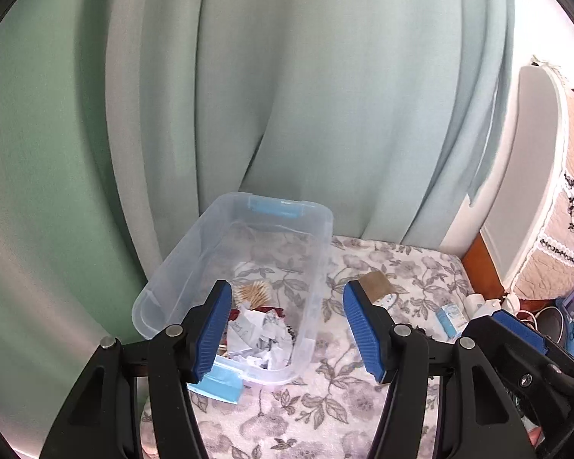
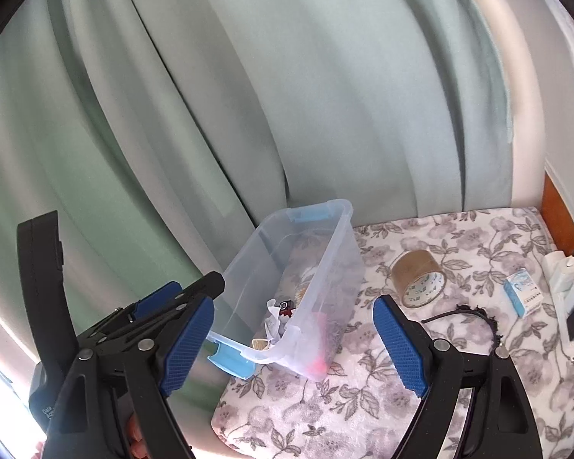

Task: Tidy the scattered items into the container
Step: 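Move both tools back toward the black headband on the blanket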

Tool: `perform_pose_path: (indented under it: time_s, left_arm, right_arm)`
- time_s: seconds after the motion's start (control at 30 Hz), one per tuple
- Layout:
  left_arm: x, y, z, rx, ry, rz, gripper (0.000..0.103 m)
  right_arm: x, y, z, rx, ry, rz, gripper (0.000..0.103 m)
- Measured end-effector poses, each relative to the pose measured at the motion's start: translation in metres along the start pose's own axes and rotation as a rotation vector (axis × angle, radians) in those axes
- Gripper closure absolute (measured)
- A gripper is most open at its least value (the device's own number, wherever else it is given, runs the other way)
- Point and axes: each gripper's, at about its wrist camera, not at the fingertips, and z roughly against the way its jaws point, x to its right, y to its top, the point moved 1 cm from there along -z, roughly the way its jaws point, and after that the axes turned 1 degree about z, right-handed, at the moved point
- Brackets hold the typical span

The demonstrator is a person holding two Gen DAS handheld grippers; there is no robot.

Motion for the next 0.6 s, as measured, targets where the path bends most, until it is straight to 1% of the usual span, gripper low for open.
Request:
perform_pose_path:
  time_s: [0.1,0.17,0.27,0.33,0.5,0.6]
  left_arm:
    - [0.025,-0.002,0.007,0.014,-0.035,-0.057,0.041]
    - [0.043,-0.006,0.014,0.021,-0.067,-0.104,0.041]
    - [0.064,-0.013,0.017,0.011,-0.108,-0.152,0.041]
    - [0.077,-0.018,0.016,0.004,-0.121,-0.181,0.041]
    - [0.098,-0.026,0.022,0.040,-0.165,-0.199,0.041]
    - [0.108,-0.031,0.020,0.026,-0.162,-0.217,0.041]
  right_arm:
    - [0.015,0.001,0.023,0.045,-0.023,-0.028,0.015]
    - [0.027,-0.001,0.035,0.059,-0.040,-0.050,0.015]
    - [0.045,-0.008,0.050,0.075,-0.082,-0.086,0.015]
    - [0.056,-0.013,0.059,0.090,-0.099,-0.114,0.015]
    - [0.088,-0.028,0.078,0.109,-0.145,-0.181,0.014]
    - [0.109,-0.035,0.083,0.107,-0.175,-0.233,0.014]
